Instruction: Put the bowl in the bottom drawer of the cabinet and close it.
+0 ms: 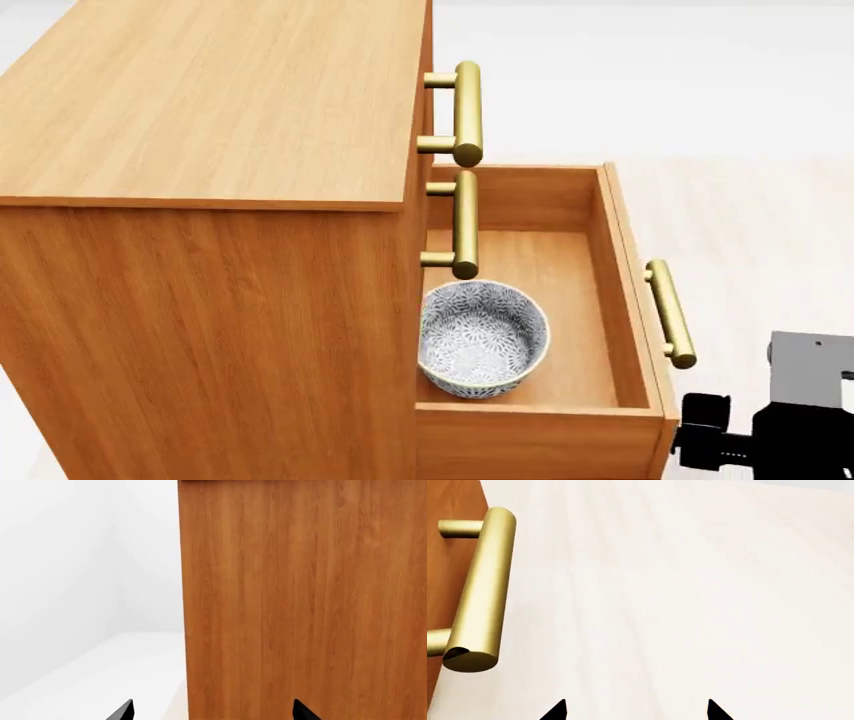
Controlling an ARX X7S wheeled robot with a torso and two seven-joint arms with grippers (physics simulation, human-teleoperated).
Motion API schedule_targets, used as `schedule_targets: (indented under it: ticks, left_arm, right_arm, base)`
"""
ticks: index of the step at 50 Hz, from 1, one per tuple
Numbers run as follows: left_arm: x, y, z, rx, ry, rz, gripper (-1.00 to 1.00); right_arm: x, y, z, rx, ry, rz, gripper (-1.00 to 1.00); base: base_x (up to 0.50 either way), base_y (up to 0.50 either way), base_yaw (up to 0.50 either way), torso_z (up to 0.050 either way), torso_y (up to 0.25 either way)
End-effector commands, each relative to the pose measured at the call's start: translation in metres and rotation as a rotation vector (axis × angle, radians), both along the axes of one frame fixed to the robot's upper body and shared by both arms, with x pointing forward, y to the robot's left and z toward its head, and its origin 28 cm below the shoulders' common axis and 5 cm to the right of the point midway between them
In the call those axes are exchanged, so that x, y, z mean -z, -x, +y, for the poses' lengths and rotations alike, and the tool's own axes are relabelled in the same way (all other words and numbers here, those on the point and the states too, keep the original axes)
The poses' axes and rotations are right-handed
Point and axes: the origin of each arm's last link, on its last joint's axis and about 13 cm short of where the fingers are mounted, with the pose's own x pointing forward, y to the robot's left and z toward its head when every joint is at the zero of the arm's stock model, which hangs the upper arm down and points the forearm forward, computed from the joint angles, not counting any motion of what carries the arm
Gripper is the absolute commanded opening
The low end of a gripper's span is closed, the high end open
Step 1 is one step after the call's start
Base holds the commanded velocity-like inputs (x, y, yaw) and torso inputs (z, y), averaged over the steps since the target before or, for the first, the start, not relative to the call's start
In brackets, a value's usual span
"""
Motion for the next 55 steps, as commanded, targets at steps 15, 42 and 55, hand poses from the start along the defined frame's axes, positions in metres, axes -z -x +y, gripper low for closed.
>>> schedule_targets:
  ticks: [15,42,55]
  left_arm:
    - [-0.002,0.000,0.000,-0.012,0.020,-0.012,1.00]
    - [0.000,-0.001,0.001,-0.014,0.020,-0.012,1.00]
    - [-0.001,-0.001,0.000,-0.017,0.022,-0.012,1.00]
  right_arm:
    - [-0.007,-0.021,0.030,-0.170,-0.011,-0.001,1.00]
    - [-0.007,-0.030,0.051,-0.258,-0.026,-0.013,1.00]
    - [0.003,-0.032,0.061,-0.300,-0.039,0.008,1.00]
  base:
    - [0.00,0.00,0.00,0.000,0.000]
    - [0.00,0.00,0.00,0.000,0.000]
    - [0.00,0.00,0.00,0.000,0.000]
